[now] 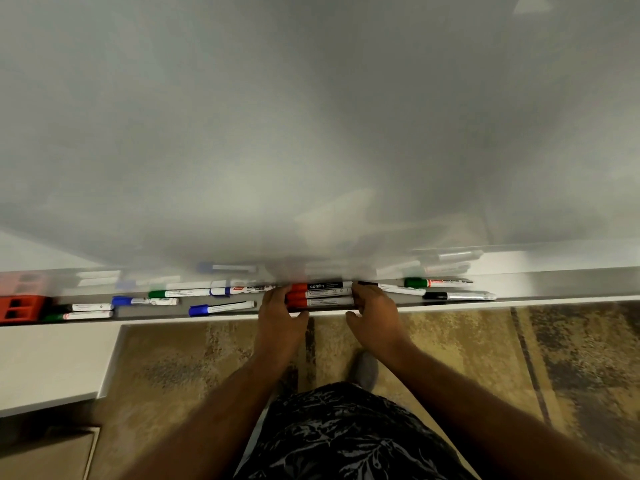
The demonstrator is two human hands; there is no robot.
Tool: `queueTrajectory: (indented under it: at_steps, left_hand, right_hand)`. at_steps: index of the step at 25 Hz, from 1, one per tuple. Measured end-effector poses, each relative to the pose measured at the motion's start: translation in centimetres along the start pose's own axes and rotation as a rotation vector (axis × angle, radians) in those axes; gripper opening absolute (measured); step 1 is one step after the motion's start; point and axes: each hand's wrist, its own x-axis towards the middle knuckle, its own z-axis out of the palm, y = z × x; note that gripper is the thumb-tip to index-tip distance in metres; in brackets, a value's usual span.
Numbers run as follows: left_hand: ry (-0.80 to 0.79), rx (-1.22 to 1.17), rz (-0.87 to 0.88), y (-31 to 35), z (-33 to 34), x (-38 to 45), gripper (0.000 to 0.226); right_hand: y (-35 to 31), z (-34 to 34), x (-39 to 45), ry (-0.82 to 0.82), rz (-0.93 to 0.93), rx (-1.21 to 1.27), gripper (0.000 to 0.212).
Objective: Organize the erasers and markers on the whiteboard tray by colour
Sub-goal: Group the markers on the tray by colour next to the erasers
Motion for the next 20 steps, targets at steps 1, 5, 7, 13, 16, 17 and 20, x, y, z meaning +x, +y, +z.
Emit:
queueTrajectory:
  at_steps: [1, 5, 7, 13, 16, 17, 20]
  left_hand:
    - [0.004, -0.022, -0.002, 0.0, -0.1, -0.1, 0.054]
    - [0.015, -0.112, -0.005, 0.2, -0.2, -0.8, 0.052]
    - [0.041, -0.128, 0.001, 0.5, -0.2, -1.3, 0.054]
    - [0.046, -0.077, 0.112, 1.9, -0.1, -2.0, 0.047]
    - [-0.106, -0.115, 0.124, 3.4, 0.8, -2.2, 0.040]
    - [-0.173, -0.128, 0.130, 4.1, 1.3, -2.1, 0.040]
    - [-0.323, -0.163, 0.180, 5.8, 2.8, -1.8, 0.040]
  right_hand:
    - [0.3, -0.7, -0.1, 0.032, -0.035, -0.025, 0.033]
    - [2.6, -4.2, 0.1, 0.165, -0.162, -0.255, 0.023]
    - [4.3, -5.8, 0.7, 0.169, -0.197, -0.417, 0.026]
    - [7.1, -5.6, 1.5, 0.155, -0.228, -0.618, 0.021]
    - [6.7, -5.3, 0.3, 0.209, -0.290, -0.599, 0.027]
    - [6.5, -5.3, -0.2, 0.220, -0.332, -0.580, 0.030]
    - [5.9, -5.5, -1.7, 0.219, -0.440, -0.531, 0.033]
